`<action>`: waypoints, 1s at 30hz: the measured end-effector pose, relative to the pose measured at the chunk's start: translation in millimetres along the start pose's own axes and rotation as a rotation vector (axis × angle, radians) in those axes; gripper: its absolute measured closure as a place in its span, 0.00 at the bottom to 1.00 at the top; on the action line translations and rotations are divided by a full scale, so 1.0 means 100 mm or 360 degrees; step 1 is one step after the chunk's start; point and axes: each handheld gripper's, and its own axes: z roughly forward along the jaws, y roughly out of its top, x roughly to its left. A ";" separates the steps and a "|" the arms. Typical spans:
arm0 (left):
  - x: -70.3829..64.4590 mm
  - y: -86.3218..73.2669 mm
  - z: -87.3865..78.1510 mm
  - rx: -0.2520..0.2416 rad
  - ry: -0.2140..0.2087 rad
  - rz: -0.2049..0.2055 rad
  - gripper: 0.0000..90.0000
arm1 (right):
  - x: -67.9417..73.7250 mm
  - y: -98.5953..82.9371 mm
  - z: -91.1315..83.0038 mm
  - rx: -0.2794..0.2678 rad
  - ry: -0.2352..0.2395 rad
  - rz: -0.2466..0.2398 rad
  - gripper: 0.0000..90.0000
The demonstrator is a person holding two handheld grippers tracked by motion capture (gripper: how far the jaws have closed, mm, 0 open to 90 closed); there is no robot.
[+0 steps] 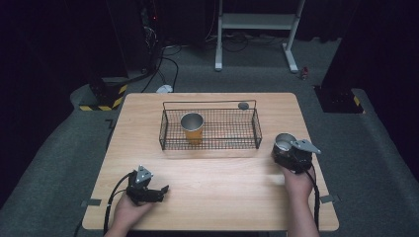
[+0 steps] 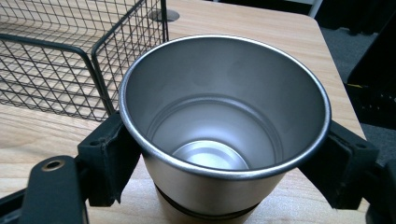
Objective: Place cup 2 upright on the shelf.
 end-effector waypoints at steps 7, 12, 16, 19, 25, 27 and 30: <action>0.00 0.00 0.00 0.0000 -0.0001 0.0000 0.05 | 0.03 0.01 -0.04 -0.0017 0.0020 0.0021 0.21; 0.00 0.00 0.00 -0.0004 -0.0002 -0.0004 0.06 | 0.08 0.00 -0.05 -0.0019 0.0040 -0.0002 0.21; 0.00 0.00 0.00 -0.0004 -0.0002 -0.0004 0.06 | 0.12 0.01 -0.08 -0.0033 0.0063 -0.0012 0.21; 0.00 0.00 0.00 -0.0004 -0.0002 -0.0004 0.06 | 0.16 0.01 -0.11 -0.0044 0.0080 -0.0020 0.21; 0.00 0.00 0.00 -0.0007 0.0001 0.0001 0.06 | 0.27 0.04 -0.17 -0.0063 0.0126 -0.0031 0.21; 0.00 0.00 0.00 -0.0009 0.0004 0.0004 0.07 | 0.29 0.05 -0.18 -0.0074 0.0138 -0.0039 0.21; 0.00 0.00 0.00 -0.0009 0.0004 0.0007 0.07 | 0.33 0.07 -0.19 -0.0084 0.0159 -0.0034 0.21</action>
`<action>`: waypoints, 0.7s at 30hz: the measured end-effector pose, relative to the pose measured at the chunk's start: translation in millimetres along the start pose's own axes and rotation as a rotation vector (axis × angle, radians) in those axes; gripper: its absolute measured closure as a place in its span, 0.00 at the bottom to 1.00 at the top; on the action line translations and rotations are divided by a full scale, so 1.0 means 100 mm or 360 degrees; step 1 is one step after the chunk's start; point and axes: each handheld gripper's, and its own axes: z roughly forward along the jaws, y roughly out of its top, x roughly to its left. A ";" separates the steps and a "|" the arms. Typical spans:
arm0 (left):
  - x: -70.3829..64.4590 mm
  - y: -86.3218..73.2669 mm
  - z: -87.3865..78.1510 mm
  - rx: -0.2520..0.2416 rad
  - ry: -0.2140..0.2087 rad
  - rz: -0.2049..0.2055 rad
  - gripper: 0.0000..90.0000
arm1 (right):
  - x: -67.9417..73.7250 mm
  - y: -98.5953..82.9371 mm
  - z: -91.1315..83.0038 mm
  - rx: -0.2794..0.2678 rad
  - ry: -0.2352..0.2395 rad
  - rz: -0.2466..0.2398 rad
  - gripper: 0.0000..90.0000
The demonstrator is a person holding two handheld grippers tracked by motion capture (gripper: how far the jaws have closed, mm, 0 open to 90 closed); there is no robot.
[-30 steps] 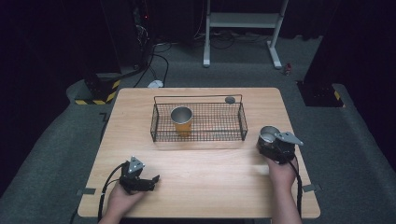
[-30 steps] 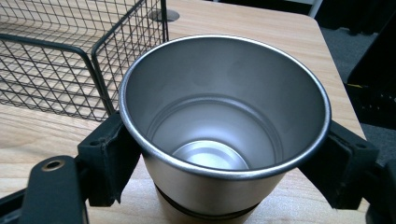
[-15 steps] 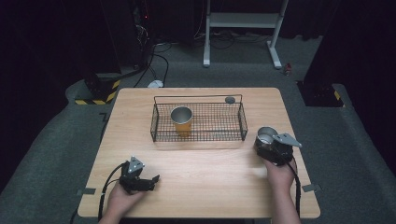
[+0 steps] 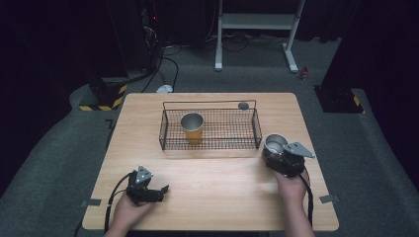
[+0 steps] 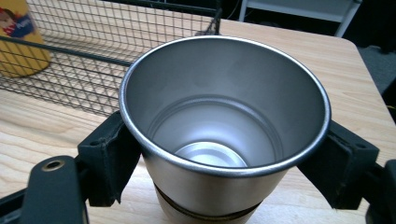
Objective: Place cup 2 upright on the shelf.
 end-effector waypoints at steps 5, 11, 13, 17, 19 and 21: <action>0.00 0.00 0.00 0.0002 0.0001 -0.0002 0.07 | 0.07 0.02 -0.01 -0.0013 0.0036 -0.0008 0.21; 0.00 0.00 0.00 -0.0002 -0.0015 0.0003 0.07 | 0.14 0.05 -0.05 -0.0042 0.0082 0.0007 0.21; 0.00 0.00 -0.01 0.0000 -0.0019 0.0003 0.07 | 0.17 0.06 -0.06 -0.0056 0.0093 -0.0010 0.21; 0.01 0.00 0.00 -0.0001 -0.0020 0.0009 0.07 | 0.24 0.07 -0.09 -0.0063 0.0110 -0.0017 0.21; 0.01 0.00 -0.01 0.0003 -0.0021 0.0014 0.07 | 0.29 0.07 -0.10 -0.0057 0.0111 -0.0029 0.21; 0.01 0.00 -0.01 0.0003 -0.0020 0.0015 0.07 | 0.32 0.07 -0.10 -0.0054 0.0115 -0.0037 0.21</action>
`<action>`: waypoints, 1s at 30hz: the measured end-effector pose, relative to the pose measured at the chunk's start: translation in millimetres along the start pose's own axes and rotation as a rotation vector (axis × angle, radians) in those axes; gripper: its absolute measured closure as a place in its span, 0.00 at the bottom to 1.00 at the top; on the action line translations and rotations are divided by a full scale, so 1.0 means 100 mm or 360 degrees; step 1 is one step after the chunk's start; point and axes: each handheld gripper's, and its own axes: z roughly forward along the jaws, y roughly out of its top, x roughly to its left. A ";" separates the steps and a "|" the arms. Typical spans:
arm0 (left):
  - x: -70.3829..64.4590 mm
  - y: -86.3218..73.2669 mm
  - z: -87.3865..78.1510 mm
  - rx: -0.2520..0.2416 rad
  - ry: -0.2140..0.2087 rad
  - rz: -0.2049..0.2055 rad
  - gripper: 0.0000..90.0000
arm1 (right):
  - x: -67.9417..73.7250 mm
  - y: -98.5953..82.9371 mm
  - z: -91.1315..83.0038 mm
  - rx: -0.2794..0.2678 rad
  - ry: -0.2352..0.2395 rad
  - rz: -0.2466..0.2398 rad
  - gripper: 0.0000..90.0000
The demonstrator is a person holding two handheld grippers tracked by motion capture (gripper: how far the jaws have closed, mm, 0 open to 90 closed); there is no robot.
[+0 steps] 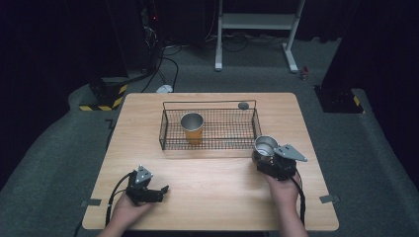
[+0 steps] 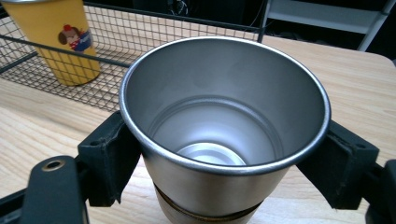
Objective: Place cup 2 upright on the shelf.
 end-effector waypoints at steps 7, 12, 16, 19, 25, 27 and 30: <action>0.00 0.00 0.00 -0.0001 -0.0023 0.0011 0.08 | 0.17 0.09 0.00 -0.0020 0.0011 -0.0003 0.21; 0.00 0.01 0.01 0.0002 -0.0036 0.0027 0.07 | 0.26 0.13 0.01 -0.0013 0.0003 0.0021 0.21; 0.00 0.01 0.02 0.0001 -0.0035 0.0023 0.07 | 0.30 0.16 0.00 -0.0042 -0.0036 0.0027 0.21; 0.00 0.02 0.02 0.0008 -0.0024 0.0020 0.07 | 0.33 0.20 -0.01 -0.0051 -0.0064 0.0044 0.21; 0.00 0.02 0.03 0.0014 -0.0009 0.0006 0.03 | 0.40 0.36 -0.04 -0.0084 -0.0103 0.0032 0.21; 0.00 0.02 0.03 0.0014 -0.0009 0.0006 0.03 | 0.42 0.40 -0.04 -0.0092 -0.0112 0.0031 0.21; 0.00 0.02 0.03 0.0015 -0.0009 0.0007 0.03 | 0.43 0.45 -0.04 -0.0094 -0.0107 0.0029 0.21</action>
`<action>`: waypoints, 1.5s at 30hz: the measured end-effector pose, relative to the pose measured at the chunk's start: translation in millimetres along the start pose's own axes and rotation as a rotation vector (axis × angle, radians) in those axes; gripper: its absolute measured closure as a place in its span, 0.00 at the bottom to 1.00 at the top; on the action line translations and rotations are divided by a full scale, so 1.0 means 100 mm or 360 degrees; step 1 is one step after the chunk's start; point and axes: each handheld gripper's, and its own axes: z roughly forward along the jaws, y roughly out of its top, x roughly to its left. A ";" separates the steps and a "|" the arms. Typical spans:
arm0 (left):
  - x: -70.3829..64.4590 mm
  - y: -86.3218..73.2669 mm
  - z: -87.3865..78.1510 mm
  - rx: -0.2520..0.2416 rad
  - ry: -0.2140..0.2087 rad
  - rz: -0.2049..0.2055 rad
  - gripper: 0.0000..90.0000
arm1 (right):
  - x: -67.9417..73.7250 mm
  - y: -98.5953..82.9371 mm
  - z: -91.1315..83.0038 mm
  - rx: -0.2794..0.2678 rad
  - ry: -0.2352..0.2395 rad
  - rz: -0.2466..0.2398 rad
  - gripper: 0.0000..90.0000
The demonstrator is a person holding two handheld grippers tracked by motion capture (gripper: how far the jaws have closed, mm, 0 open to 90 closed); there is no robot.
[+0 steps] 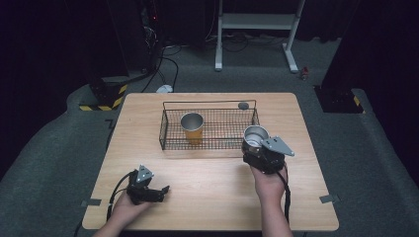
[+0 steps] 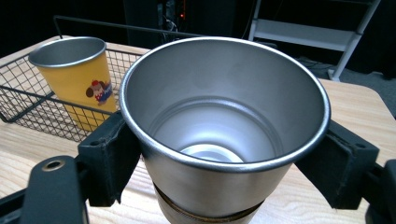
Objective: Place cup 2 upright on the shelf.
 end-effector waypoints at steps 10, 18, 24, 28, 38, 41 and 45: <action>-0.01 0.00 0.00 0.0001 0.0007 -0.0006 0.04 | 0.00 0.07 0.13 -0.0004 0.0041 -0.0011 0.21; -0.02 0.00 0.00 -0.0002 0.0010 -0.0011 0.04 | 0.00 0.19 0.16 -0.0036 0.0072 0.0011 0.21; -0.02 -0.01 -0.01 -0.0002 0.0007 -0.0014 0.04 | 0.03 0.29 0.25 -0.0044 0.0092 -0.0010 0.21; -0.02 -0.01 -0.01 -0.0003 0.0005 -0.0013 0.04 | 0.06 0.34 0.34 -0.0026 0.0093 -0.0022 0.21; -0.01 -0.01 0.00 -0.0003 -0.0005 0.0002 0.04 | 0.06 0.49 0.54 -0.0017 0.0076 -0.0028 0.21; -0.01 0.00 0.00 0.0002 -0.0006 0.0013 0.04 | 0.06 0.53 0.58 -0.0007 0.0082 -0.0021 0.21; -0.01 0.00 0.00 0.0002 -0.0010 0.0012 0.04 | 0.06 0.59 0.66 0.0006 0.0061 -0.0019 0.21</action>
